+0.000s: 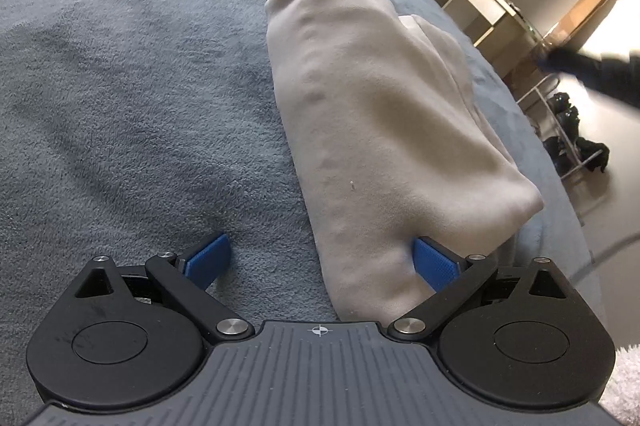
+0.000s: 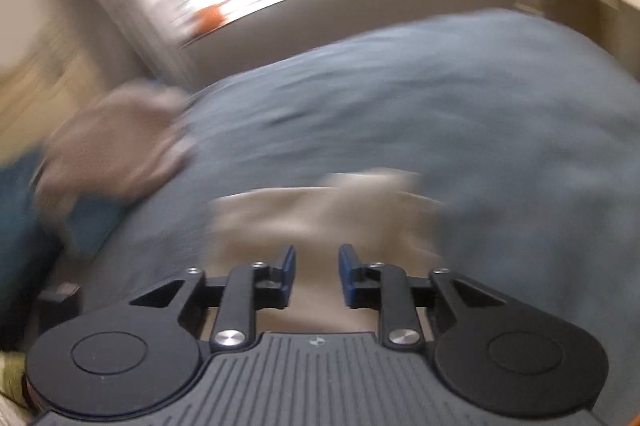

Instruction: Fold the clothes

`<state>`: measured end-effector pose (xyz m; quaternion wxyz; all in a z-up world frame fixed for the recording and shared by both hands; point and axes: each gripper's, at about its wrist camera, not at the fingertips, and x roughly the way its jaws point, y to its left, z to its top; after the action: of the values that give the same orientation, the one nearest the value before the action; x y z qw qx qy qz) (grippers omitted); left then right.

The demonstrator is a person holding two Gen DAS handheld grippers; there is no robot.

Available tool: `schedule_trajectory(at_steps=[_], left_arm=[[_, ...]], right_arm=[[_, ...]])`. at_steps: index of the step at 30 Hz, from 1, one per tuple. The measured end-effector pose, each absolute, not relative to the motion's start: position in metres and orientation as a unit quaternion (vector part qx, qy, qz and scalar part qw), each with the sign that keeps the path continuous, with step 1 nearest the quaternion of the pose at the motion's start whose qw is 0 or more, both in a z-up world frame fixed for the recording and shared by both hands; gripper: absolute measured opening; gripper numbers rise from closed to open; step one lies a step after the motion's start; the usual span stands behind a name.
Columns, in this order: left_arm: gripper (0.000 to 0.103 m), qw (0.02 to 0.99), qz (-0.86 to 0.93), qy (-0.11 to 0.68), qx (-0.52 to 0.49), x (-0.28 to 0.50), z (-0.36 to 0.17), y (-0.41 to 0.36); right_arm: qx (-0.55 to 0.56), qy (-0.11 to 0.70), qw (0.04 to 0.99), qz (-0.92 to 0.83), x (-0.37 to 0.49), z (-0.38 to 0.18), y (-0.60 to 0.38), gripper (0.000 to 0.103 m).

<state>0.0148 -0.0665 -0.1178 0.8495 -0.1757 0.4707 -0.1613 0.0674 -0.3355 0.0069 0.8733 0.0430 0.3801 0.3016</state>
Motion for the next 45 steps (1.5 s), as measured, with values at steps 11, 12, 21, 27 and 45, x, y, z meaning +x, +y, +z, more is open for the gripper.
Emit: schedule_trajectory(at_steps=[11, 12, 21, 27, 45], left_arm=[[0.099, 0.856, -0.167, 0.472, -0.129, 0.014, -0.121, -0.081], [0.099, 0.858, -0.169, 0.47, -0.123, 0.012, -0.122, -0.082], [0.1, 0.857, -0.175, 0.467, -0.128, 0.014, -0.128, -0.081], [0.1, 0.86, -0.181, 0.466, -0.106, 0.013, -0.131, -0.085], [0.1, 0.858, -0.214, 0.453, -0.111, -0.005, -0.142, -0.054]], right_arm=[[-0.117, 0.421, 0.838, 0.325, 0.117, -0.073, -0.214, 0.0], [-0.114, 0.418, 0.839, 0.328, 0.113, -0.064, -0.214, 0.0], [-0.074, 0.435, 0.838, 0.322, 0.143, -0.086, -0.205, 0.0], [-0.101, 0.422, 0.833, 0.344, 0.162, -0.041, -0.181, 0.0], [-0.401, 0.497, 0.642, 0.424, 0.153, -0.102, -0.109, 0.0]])
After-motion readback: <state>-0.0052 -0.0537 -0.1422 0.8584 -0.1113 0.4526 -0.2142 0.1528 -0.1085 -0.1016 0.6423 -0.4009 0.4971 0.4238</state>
